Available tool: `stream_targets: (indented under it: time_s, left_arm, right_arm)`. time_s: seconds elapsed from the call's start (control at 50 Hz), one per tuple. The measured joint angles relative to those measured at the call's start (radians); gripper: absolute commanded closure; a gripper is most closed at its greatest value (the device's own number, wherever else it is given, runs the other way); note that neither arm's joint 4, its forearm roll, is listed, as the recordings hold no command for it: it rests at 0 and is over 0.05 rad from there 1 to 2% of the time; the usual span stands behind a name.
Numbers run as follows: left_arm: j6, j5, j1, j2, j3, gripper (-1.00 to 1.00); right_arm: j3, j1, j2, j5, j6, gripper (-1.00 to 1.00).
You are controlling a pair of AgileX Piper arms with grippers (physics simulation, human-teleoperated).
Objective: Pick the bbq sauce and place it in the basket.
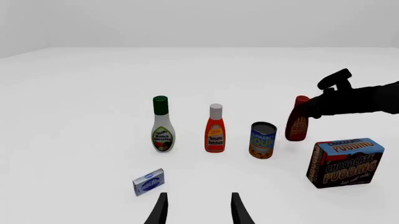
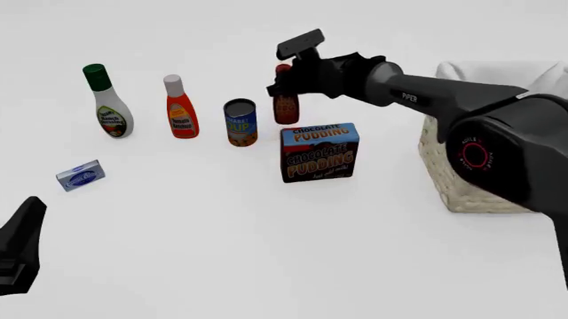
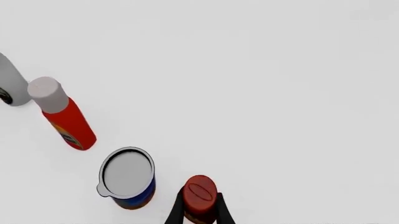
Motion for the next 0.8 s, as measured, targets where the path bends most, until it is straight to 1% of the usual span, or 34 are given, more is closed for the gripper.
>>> stream_targets:
  time_s: [0.58, 0.8]
  left_arm:
    - [0.000, 0.000, 0.000, 0.000, 0.000, -1.00]
    - [0.000, 0.000, 0.000, 0.000, 0.000, -1.00]
  right_arm:
    - [0.176, 0.001, -0.255, -0.016, -0.001, 1.00]
    - [0.213, 0.008, -0.349, 0.006, -0.006, 1.00]
